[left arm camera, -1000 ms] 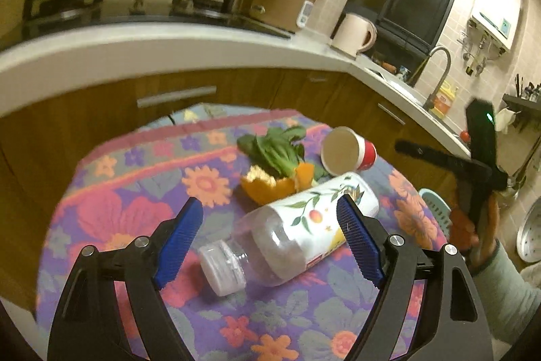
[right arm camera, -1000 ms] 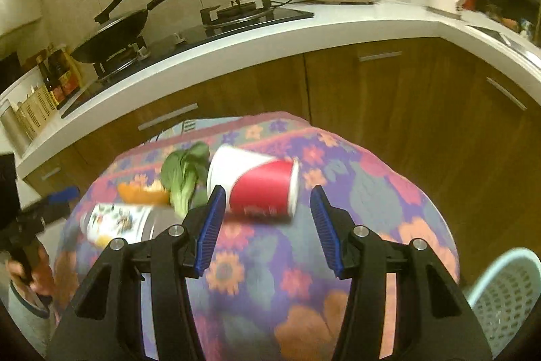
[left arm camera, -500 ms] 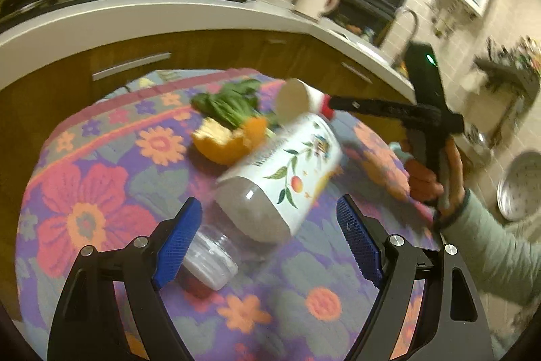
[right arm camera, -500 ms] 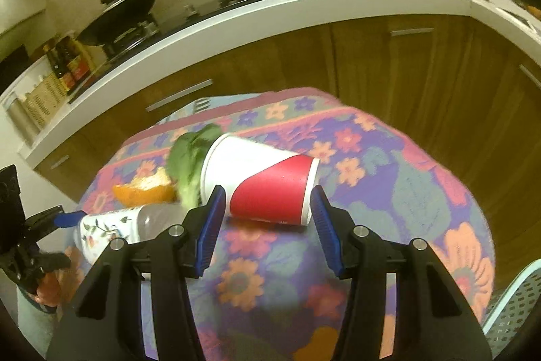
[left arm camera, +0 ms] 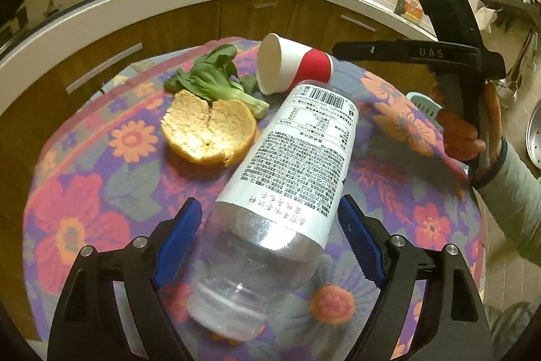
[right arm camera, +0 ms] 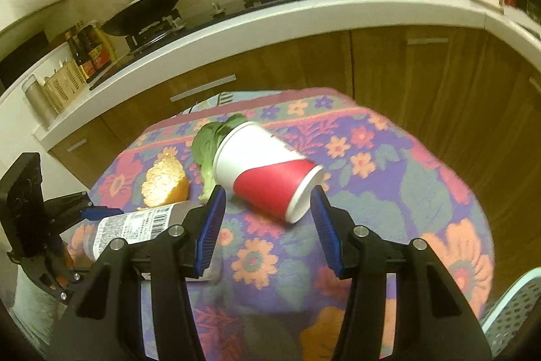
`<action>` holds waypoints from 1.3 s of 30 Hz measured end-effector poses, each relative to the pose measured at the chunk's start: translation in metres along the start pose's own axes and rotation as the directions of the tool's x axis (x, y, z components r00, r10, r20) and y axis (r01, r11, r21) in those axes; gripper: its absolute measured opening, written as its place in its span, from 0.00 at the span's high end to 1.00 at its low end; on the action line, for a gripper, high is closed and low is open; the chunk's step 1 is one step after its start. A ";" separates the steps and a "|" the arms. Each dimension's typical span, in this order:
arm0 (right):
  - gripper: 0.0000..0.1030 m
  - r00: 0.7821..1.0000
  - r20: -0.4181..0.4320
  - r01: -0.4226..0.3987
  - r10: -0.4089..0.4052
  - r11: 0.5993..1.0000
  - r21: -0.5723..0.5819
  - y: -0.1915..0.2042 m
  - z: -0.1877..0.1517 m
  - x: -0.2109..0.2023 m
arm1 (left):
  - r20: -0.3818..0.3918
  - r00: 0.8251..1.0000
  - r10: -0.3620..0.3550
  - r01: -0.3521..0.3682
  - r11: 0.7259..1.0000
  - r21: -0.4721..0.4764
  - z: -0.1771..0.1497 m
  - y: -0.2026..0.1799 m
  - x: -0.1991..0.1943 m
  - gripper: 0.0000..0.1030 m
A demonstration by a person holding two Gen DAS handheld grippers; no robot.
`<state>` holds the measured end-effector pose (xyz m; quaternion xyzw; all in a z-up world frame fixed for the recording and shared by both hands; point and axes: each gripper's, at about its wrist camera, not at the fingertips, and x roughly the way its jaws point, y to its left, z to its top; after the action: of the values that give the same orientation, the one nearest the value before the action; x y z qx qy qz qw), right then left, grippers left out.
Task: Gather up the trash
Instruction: 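Grasp the clear plastic bottle with the left gripper while the right grasps the red-white paper cup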
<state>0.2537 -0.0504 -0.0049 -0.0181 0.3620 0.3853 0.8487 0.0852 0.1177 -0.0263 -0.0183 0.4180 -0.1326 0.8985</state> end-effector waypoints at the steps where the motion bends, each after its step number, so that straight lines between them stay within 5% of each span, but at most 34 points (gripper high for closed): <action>1: 0.41 1.000 0.011 0.010 -0.010 1.000 -0.002 -0.002 0.003 0.000 | -0.002 1.000 -0.008 0.008 1.000 -0.007 -0.001 0.000 0.002 0.26; 9: 0.34 0.999 -0.007 0.040 -0.041 0.993 -0.111 0.005 0.018 0.027 | 0.034 0.999 0.003 0.000 0.995 -0.101 -0.012 -0.001 -0.007 0.33; 15: 0.30 0.998 -0.038 -0.048 0.047 0.998 -0.050 -0.009 0.030 0.046 | 0.101 0.994 -0.050 0.066 0.984 -0.164 -0.036 -0.004 -0.034 0.35; 26: 0.31 0.989 -0.114 -0.109 0.095 0.987 -0.121 0.022 -0.002 0.039 | 0.153 0.988 0.012 0.027 0.968 -0.251 -0.060 0.010 -0.064 0.36; 39: 0.31 0.995 -0.074 0.057 -0.066 0.992 -0.112 0.032 0.000 0.064 | 0.084 0.993 0.079 -0.058 0.971 -0.231 -0.066 -0.004 -0.051 0.35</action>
<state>0.2605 0.0133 -0.0365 -0.0905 0.3721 0.3771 0.8433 0.0025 0.1315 -0.0307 -0.1132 0.3886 -0.0515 0.9130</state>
